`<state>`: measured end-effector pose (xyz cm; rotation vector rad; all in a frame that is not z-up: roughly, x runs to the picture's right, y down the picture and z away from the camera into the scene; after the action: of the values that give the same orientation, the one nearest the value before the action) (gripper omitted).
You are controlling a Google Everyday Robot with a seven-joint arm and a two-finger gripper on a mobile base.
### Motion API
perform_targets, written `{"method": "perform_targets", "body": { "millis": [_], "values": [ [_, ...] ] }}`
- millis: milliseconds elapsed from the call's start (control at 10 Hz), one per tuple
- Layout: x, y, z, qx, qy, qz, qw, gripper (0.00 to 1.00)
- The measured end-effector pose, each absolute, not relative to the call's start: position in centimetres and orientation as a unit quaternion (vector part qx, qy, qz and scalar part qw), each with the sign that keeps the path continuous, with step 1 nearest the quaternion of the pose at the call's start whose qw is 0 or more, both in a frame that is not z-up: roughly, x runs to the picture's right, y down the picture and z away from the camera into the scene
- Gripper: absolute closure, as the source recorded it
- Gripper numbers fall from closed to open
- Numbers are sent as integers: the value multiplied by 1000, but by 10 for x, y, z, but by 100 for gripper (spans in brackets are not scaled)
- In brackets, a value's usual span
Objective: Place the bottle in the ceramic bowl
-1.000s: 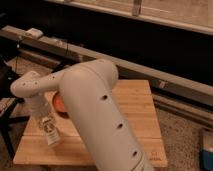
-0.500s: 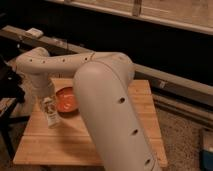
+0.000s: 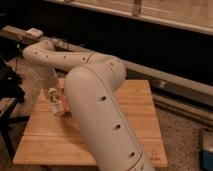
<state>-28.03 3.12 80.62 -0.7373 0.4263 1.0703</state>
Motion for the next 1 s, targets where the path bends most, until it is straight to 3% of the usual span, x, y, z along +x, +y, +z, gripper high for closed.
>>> {"method": "perform_targets", "body": {
  "millis": [300, 400, 1000],
  "values": [
    [-267, 17, 845, -320, 212, 513, 768, 98],
    [-265, 15, 851, -316, 213, 519, 765, 91],
    [-250, 10, 863, -287, 202, 552, 756, 31]
  ]
}}
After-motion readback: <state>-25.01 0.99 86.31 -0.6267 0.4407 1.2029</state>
